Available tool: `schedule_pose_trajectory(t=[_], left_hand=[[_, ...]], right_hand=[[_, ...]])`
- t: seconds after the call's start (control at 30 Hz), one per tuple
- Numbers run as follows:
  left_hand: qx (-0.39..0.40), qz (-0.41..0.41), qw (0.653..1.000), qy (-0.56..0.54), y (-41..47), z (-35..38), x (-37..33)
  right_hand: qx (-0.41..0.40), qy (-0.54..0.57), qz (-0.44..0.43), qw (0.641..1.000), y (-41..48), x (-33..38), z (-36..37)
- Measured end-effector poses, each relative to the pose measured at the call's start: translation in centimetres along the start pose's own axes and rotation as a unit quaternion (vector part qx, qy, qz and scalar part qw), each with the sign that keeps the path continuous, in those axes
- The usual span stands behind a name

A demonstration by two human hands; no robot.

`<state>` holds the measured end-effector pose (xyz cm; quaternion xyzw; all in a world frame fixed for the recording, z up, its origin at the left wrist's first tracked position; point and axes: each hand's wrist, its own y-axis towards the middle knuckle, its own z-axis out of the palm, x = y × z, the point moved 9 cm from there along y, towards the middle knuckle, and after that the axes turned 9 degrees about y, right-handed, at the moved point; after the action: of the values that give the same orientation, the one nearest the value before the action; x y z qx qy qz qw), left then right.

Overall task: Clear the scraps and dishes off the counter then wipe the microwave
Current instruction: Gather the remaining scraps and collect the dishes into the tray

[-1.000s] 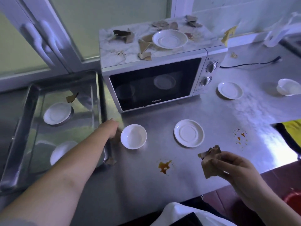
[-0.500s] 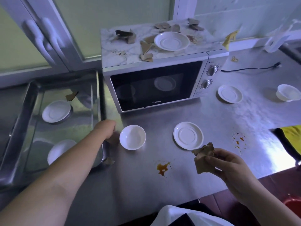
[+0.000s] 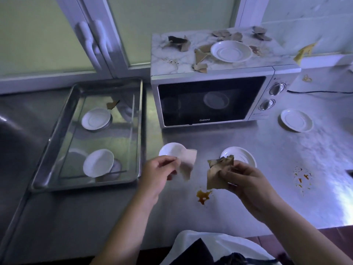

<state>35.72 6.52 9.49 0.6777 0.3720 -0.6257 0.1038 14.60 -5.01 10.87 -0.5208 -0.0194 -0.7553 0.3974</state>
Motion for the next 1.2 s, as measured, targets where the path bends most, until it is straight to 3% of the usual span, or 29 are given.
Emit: schedule_pose_trajectory(t=[0.2,0.5,0.57,0.6,0.67,0.73,0.9,1.0,1.2], left_hand=[[0.038,-0.036,0.994,-0.093,-4.3,2.9,1.8],[0.143,-0.041,0.986,-0.069,-4.5,4.6,5.0],[0.089,-0.032,0.994,0.053,-2.7,3.1,6.8],[0.050,-0.008,0.976,0.212,-1.5,1.8,7.6],[0.016,0.041,0.868,0.494,0.4,0.2,9.2],[0.015,0.033,0.816,0.578,1.9,-0.8,11.1],[-0.012,-0.034,0.807,0.590,3.6,-2.6,13.8],[-0.076,0.013,0.815,0.575,3.3,-3.1,13.0],[-0.076,0.073,0.858,0.503,1.4,-3.6,12.9]], right_hand=[[0.015,-0.031,0.011,0.999,0.6,-1.6,2.5],[-0.033,-0.031,0.063,0.997,-0.1,-4.1,0.0],[-0.057,-0.015,0.052,0.997,-0.3,-3.9,-1.2],[-0.066,-0.005,0.048,0.997,-0.5,-3.7,-1.8],[-0.084,0.012,0.039,0.996,-0.8,-3.3,-2.8],[-0.098,0.023,0.033,0.994,-1.1,-3.2,-3.6],[-0.101,0.032,0.028,0.994,-1.6,-3.2,-4.1],[-0.103,0.035,0.023,0.994,-1.8,-3.0,-4.4],[-0.094,0.028,0.035,0.995,-1.9,-3.2,-4.5]])
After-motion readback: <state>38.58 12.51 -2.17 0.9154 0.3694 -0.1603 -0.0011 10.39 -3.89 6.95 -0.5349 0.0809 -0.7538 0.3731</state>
